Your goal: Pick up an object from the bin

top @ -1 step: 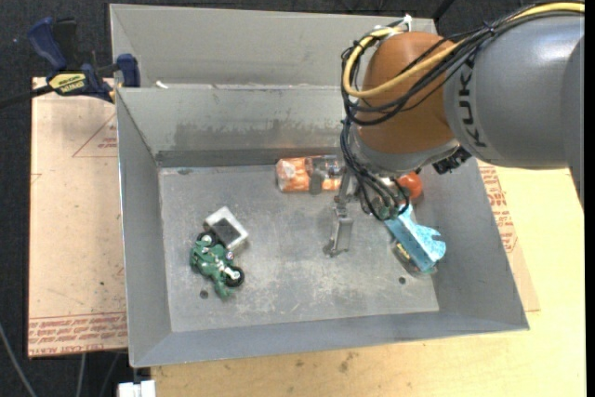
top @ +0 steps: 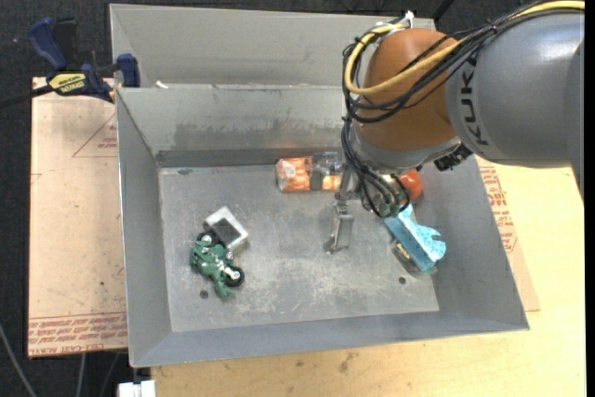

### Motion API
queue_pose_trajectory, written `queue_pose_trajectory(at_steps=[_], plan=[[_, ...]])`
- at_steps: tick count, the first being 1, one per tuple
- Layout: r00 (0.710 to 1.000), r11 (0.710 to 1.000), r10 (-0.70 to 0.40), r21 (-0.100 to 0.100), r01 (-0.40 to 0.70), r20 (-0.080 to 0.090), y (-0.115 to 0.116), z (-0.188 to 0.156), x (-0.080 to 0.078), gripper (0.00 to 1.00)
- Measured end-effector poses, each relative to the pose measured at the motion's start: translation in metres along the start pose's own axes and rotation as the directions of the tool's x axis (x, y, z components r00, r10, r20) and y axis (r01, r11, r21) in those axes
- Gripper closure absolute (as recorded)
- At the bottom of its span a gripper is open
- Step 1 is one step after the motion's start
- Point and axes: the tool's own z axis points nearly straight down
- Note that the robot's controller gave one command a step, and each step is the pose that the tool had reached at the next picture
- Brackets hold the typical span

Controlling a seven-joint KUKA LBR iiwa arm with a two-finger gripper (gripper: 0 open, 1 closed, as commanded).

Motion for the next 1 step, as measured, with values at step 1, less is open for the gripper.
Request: queue_pose_trajectory(at_steps=[1], plan=[[0.996, 0.996, -0.093, 0.001, 0.093, 0.008, -0.0232, 0.0414, -0.0327, 0.0]])
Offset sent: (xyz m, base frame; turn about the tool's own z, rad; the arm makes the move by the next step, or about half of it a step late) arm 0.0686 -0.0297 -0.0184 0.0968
